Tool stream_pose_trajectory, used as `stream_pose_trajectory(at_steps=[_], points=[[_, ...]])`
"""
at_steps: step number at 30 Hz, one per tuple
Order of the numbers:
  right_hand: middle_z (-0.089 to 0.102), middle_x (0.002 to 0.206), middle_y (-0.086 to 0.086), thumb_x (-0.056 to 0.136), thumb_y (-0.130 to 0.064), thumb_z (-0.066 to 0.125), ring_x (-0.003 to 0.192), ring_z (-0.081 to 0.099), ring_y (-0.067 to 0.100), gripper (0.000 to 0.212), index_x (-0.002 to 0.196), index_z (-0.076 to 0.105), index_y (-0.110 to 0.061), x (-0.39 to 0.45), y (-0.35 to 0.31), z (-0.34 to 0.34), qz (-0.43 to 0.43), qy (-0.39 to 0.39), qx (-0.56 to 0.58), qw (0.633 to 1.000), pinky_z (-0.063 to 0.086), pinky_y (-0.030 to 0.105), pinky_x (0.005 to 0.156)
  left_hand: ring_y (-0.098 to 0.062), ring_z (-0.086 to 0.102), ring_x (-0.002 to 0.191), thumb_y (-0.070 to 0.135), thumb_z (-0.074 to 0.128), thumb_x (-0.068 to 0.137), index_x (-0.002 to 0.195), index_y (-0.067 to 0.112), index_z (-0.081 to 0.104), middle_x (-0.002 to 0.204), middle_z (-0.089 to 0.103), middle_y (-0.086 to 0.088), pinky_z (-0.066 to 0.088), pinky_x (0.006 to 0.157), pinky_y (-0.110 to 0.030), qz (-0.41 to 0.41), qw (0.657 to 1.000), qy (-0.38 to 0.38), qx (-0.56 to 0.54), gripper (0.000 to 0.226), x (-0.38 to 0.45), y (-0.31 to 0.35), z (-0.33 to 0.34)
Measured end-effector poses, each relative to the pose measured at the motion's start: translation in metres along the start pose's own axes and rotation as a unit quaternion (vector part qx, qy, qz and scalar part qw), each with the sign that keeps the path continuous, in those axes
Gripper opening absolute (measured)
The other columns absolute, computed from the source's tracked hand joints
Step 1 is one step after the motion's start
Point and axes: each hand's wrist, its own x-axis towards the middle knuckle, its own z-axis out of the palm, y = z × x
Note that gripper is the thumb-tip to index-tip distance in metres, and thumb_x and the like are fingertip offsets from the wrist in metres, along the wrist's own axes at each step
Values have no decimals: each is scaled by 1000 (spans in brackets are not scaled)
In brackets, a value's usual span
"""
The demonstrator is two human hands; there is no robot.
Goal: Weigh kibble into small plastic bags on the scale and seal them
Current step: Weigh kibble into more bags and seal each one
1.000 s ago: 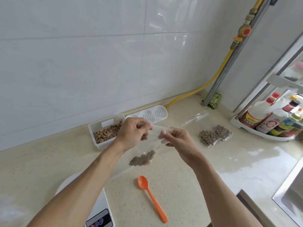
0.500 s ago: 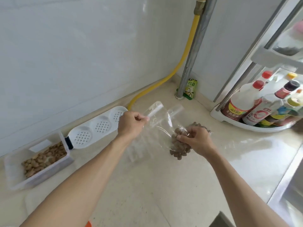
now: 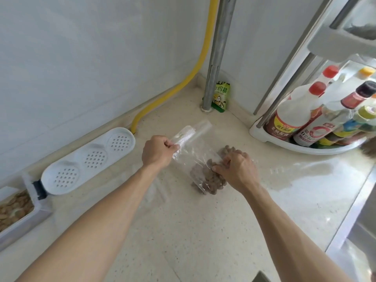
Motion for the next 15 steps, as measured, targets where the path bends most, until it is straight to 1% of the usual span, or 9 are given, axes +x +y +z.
stream_pose_trajectory(at_steps=[2, 3, 4, 6, 8, 10, 12, 15], points=[[62, 102, 4, 79, -45, 76, 94, 57, 28, 36, 83, 59, -14, 3, 0, 2, -9, 4, -9, 1000, 43, 33, 68, -18, 67, 78, 32, 76, 79, 73, 16, 69, 72, 67, 8, 51, 68, -28, -4, 1000, 1, -2, 19, -1, -4, 1], [63, 106, 5, 79, -45, 76, 97, 56, 27, 37, 88, 61, -13, 4, 0, 3, -9, 6, -18, 1000, 43, 33, 69, -18, 67, 81, 34, 76, 79, 77, 16, 69, 76, 67, 8, 50, 68, -27, -5, 1000, 0, -3, 20, -1, -6, 1], [62, 109, 5, 79, -46, 75, 100, 55, 26, 38, 93, 63, -13, 4, -2, 4, -6, 9, -26, 1000, 42, 33, 70, -18, 66, 86, 39, 74, 80, 86, 16, 69, 85, 66, 7, 50, 71, -28, -2, 1000, -1, 3, 24, -1, -8, -1], [60, 114, 5, 82, -46, 71, 105, 51, 25, 39, 104, 67, -14, 4, -8, 4, -6, 15, -31, 999, 42, 34, 75, -19, 60, 99, 48, 68, 84, 110, 16, 63, 109, 59, 2, 50, 83, -33, 7, 1000, -3, 30, 41, -1, -12, -6], [60, 119, 7, 85, -44, 69, 112, 50, 27, 41, 113, 67, -13, 2, -21, 7, -19, 22, -16, 999, 43, 38, 86, -21, 54, 111, 48, 62, 88, 125, 16, 56, 122, 52, -3, 47, 90, -35, 20, 999, 1, 43, 49, -6, -19, -15], [61, 121, 8, 88, -43, 67, 115, 50, 29, 42, 116, 66, -12, 0, -40, 12, -40, 13, 12, 999, 43, 40, 93, -21, 46, 121, 41, 60, 90, 130, 16, 53, 127, 48, -6, 44, 93, -36, 44, 997, 5, 57, 48, -18, -31, -26], [62, 120, 7, 90, -44, 64, 115, 52, 27, 43, 118, 65, -12, -4, -63, 24, -73, -12, 41, 996, 47, 41, 91, -21, 41, 125, 36, 60, 91, 133, 15, 51, 131, 46, -6, 42, 95, -35, 63, 994, 9, 89, 48, -36, -50, -39], [64, 119, 5, 92, -45, 62, 112, 55, 24, 42, 118, 64, -12, -15, -98, 49, -129, -56, 72, 987, 51, 40, 87, -24, 41, 126, 30, 62, 89, 135, 13, 50, 133, 48, -7, 41, 101, -36, 68, 986, 8, 154, 50, -60, -88, -62]])
